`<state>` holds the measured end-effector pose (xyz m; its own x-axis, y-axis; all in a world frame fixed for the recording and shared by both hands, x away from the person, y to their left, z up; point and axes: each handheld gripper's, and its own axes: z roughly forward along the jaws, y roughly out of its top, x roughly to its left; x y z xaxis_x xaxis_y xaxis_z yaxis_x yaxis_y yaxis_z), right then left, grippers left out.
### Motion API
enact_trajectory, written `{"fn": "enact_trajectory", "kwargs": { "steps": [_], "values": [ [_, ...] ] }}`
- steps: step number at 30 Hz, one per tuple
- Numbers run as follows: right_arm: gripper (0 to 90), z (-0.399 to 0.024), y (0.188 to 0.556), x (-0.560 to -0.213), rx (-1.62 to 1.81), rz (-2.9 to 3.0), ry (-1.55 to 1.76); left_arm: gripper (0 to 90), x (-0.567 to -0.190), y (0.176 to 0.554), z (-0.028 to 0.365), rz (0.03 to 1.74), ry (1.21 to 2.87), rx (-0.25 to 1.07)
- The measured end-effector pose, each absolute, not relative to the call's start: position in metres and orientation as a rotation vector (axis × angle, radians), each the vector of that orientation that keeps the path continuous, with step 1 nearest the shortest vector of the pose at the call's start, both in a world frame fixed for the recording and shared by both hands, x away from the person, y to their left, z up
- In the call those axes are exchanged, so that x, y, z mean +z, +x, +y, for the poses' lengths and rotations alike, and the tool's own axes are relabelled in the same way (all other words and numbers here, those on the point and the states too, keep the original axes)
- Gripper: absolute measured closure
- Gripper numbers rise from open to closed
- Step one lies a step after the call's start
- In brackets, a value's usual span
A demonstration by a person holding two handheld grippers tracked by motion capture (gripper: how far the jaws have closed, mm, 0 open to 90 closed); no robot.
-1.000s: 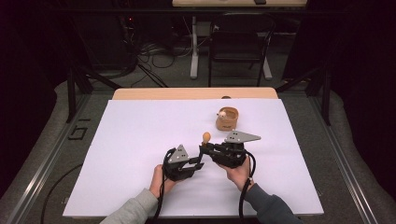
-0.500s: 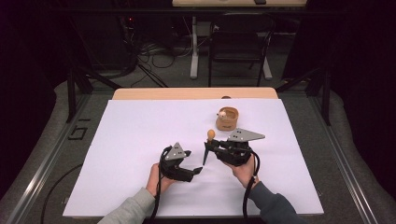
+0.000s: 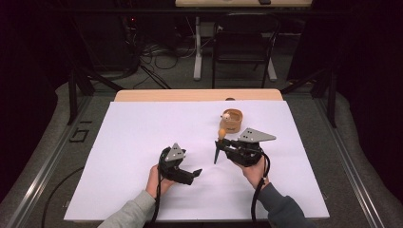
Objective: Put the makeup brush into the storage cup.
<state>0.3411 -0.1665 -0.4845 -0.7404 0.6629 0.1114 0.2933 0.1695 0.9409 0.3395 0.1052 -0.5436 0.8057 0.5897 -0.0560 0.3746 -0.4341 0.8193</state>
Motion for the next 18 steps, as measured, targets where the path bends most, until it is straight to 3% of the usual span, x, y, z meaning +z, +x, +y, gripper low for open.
{"fn": "enact_trajectory", "kwargs": {
  "steps": [18],
  "values": [
    [77.4, -0.184, 0.343, -0.479, 1.553, 2.075, 0.928, 0.0, -0.543, 0.343, 0.12, 0.754, 2.003, 0.332]
  ]
}}
